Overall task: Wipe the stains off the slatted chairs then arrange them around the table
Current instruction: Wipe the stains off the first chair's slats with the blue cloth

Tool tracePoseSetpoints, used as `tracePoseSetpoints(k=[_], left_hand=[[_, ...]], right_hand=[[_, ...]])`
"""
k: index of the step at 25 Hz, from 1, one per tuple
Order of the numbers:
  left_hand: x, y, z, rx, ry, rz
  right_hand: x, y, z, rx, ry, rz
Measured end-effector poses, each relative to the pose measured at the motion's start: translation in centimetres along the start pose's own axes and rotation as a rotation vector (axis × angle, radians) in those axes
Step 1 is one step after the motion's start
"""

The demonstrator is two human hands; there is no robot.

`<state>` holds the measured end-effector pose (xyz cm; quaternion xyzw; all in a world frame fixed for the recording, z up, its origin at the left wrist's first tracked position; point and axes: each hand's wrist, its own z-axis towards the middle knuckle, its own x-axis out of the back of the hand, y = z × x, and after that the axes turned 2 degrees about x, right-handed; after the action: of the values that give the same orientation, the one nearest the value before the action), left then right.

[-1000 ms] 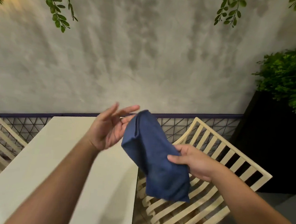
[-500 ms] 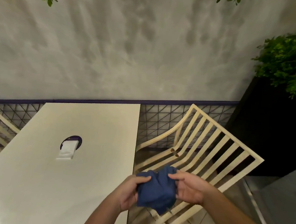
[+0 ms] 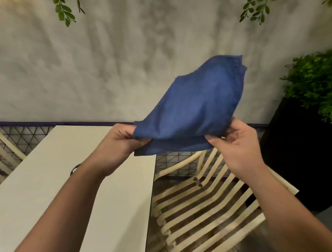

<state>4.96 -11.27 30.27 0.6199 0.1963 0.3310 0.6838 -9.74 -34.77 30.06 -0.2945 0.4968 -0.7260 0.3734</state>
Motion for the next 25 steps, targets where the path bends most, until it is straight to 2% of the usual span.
tracePoseSetpoints(k=[2, 6, 8, 12, 15, 19, 21, 25], left_hand=[[-0.2, -0.2, 0.6, 0.019, -0.033, 0.068], [0.0, -3.7, 2.0, 0.086, 0.0, 0.137], [0.2, -5.3, 2.2, 0.123, 0.043, 0.191], [0.4, -6.0, 2.2, 0.122, 0.075, 0.173], [0.8, -5.4, 2.2, 0.138, -0.009, 0.125], [1.7, -4.8, 2.2, 0.201, -0.127, 0.078], [1.8, -4.6, 1.8, 0.226, -0.163, 0.017], [1.6, -5.0, 1.0, 0.252, -0.211, -0.176]], right_hand=[[0.0, 1.8, 1.0, -0.057, -0.013, 0.008], [0.1, 4.6, 2.0, -0.003, -0.104, -0.287], [0.6, 5.2, 2.1, -0.041, -0.137, -0.328], [1.7, 5.6, 2.3, -0.077, -0.201, -0.243], [2.2, 5.2, 2.5, -0.114, -0.285, -0.143], [2.8, 5.1, 2.6, -0.283, -0.385, -0.011], [3.1, 5.0, 2.6, -0.318, -0.429, -0.004], [3.7, 4.7, 2.8, -0.272, -0.5, -0.05]])
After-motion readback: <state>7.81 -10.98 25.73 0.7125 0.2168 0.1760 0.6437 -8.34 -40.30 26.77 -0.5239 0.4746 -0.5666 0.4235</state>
